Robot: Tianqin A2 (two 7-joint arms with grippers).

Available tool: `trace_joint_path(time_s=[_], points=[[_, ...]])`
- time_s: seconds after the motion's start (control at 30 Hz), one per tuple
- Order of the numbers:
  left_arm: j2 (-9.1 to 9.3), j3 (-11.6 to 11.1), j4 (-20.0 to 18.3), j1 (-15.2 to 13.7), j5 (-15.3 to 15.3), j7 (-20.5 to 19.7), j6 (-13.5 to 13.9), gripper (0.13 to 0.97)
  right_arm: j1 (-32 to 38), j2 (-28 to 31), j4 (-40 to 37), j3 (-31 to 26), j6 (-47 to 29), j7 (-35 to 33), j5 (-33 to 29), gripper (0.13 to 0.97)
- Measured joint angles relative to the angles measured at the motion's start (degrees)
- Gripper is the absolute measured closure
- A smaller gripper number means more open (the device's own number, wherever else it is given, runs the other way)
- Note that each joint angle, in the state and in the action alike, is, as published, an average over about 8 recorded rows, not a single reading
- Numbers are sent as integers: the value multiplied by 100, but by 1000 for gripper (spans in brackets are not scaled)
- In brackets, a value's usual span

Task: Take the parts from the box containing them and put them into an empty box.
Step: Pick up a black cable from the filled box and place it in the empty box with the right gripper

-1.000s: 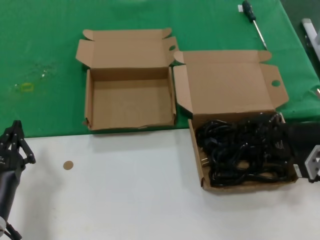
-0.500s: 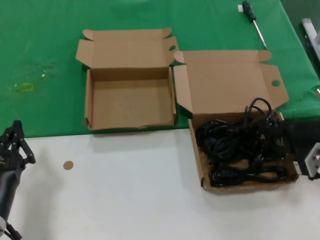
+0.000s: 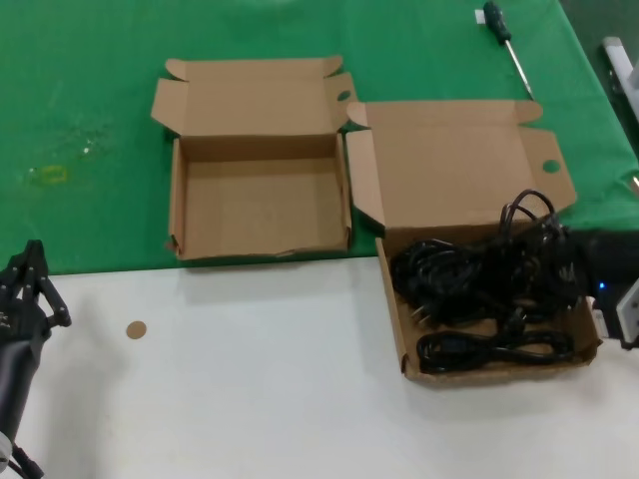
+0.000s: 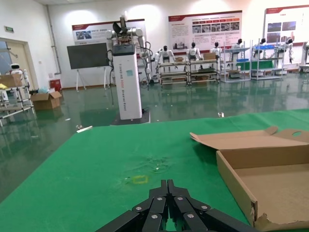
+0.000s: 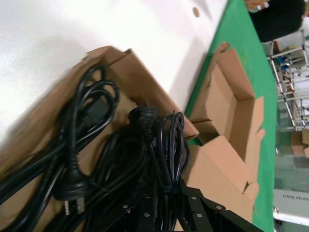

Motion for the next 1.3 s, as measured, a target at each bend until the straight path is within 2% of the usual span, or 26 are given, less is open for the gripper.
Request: trace_joint_path(time_s=[0.33,0.67,1.0,1.3], points=[[0,0,0,0,0,0,0,945,279,-42,257,-1,97,807,-10,870],[0,0,0,0,0,0,0,945,917,-590,124,-240,287,1240,-166,871],[0,0,0,0,0,0,0,945,1439,-1503,-211,-572,641,1257,-347,872],[0,0,0,0,0,0,0,945,1897,-2497,-1089,-725,923,709,-318,873]])
